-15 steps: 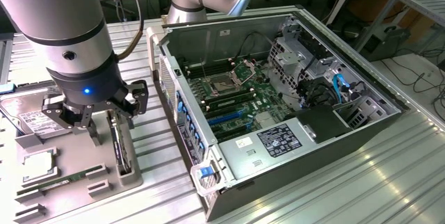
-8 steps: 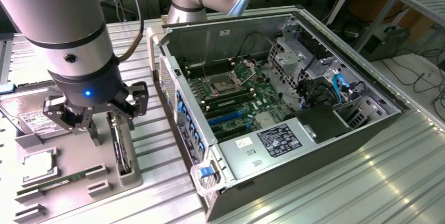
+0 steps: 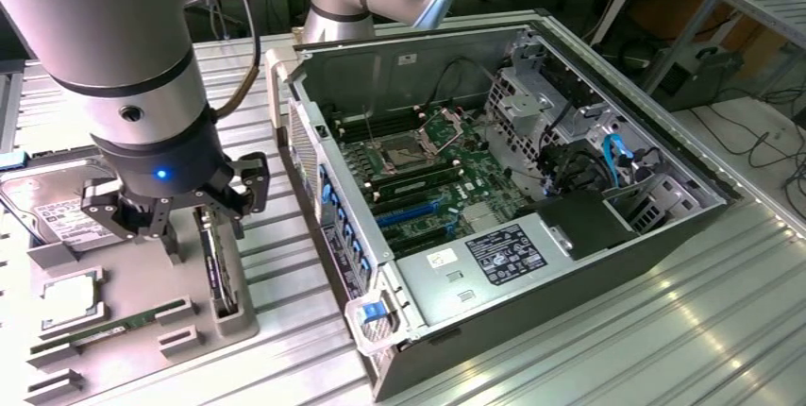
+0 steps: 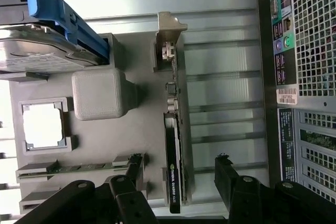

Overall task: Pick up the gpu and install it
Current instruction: 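Pick up the gpu and move the gpu toward the slot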

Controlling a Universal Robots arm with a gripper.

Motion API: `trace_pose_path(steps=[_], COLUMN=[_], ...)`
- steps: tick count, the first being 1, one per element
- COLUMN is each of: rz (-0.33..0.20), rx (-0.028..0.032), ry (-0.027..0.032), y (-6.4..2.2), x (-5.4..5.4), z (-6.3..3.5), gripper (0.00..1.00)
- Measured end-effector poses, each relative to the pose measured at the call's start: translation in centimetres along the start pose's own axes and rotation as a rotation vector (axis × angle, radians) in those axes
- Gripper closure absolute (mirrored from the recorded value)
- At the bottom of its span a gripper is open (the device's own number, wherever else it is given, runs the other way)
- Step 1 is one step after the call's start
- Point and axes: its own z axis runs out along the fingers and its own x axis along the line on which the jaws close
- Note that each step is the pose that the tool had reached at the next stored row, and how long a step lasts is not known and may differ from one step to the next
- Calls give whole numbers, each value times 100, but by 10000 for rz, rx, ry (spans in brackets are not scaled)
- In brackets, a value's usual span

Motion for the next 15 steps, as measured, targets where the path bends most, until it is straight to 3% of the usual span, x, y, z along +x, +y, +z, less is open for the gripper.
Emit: trace_pose_path(steps=[13,15], rz=[0,0], rx=[-1,0], ry=[-1,0], y=[-4,-11], x=[2,7], z=[95,253], gripper=[34,34])
